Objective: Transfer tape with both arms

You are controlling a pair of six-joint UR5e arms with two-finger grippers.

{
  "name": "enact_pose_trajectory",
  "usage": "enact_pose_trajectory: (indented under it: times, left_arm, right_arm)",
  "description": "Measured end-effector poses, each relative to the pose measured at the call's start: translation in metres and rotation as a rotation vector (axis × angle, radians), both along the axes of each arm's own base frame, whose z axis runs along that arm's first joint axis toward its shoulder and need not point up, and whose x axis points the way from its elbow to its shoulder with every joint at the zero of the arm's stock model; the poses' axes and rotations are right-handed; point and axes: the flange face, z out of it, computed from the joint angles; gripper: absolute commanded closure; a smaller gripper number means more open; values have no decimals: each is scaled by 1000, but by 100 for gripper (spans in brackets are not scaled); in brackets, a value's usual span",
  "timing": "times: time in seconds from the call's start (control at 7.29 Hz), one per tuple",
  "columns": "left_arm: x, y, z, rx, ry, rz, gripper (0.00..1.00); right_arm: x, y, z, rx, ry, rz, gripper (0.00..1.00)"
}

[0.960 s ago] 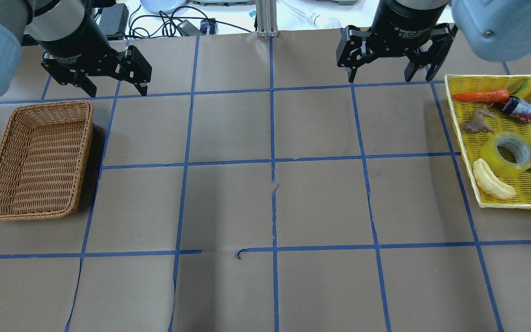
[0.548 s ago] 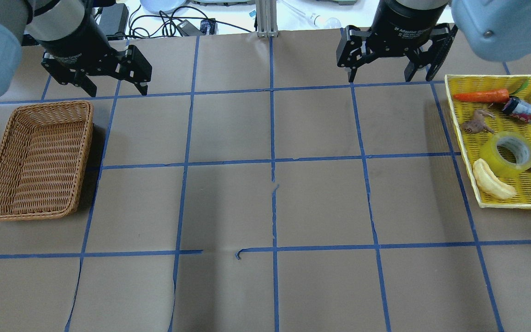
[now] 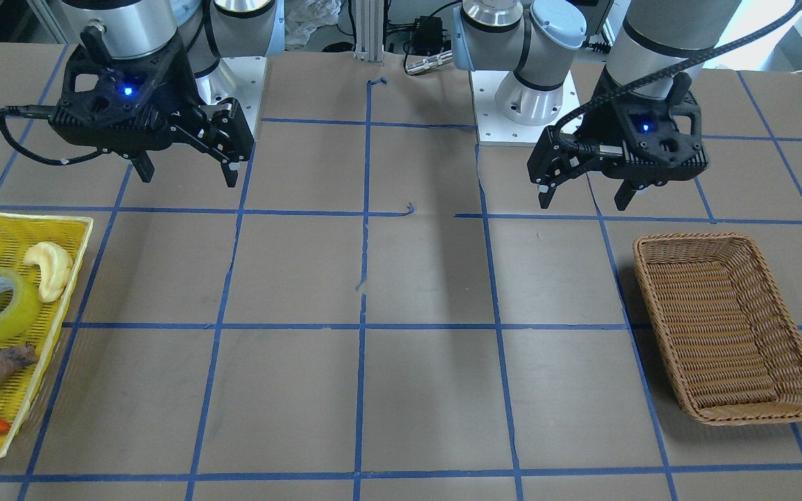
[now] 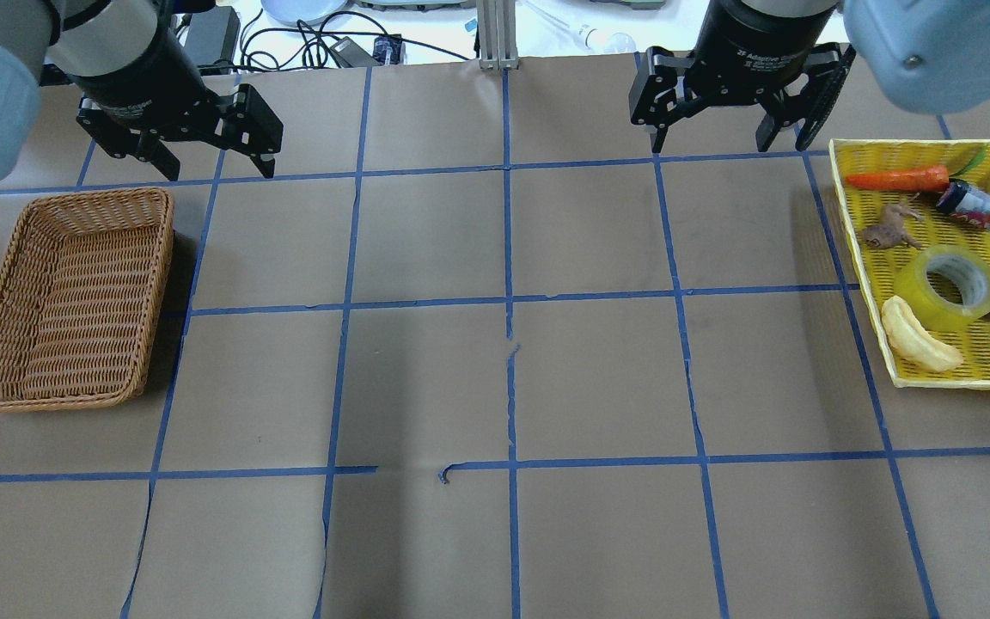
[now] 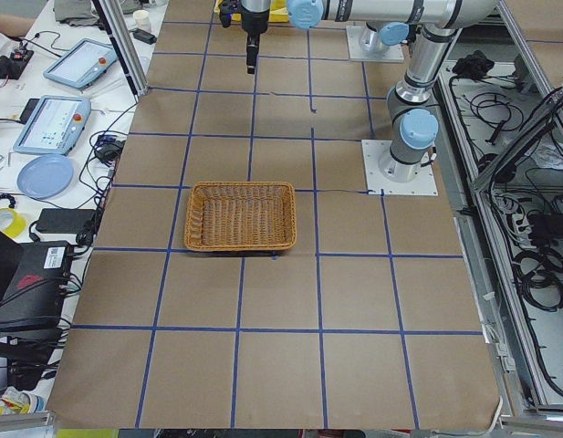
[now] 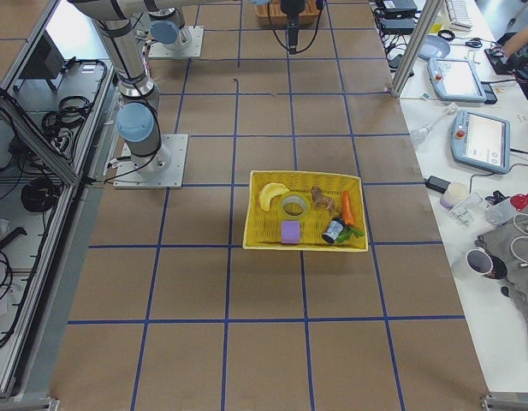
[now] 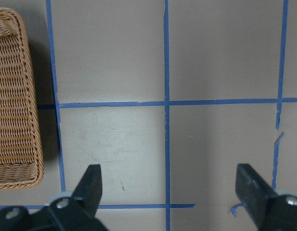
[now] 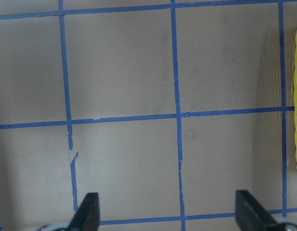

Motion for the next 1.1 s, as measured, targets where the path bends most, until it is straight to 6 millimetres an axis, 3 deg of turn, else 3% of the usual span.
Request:
enact_pose_trajectory:
  times: [0.55, 0.82, 0.96, 1.1]
  left_arm:
    - [0, 0, 0, 0, 0, 0, 0]
    - [0, 0, 0, 0, 0, 0, 0]
    - [0, 0, 0, 0, 0, 0, 0]
    - [0, 0, 0, 0, 0, -1, 0]
  right_arm:
    - [-3, -4, -8, 15, 2, -5, 0]
    - [-8, -6, -24, 76, 16, -15, 0]
    - [-25, -15, -37, 104, 57, -13, 0]
    - [-54, -24, -47, 122, 116, 30, 0]
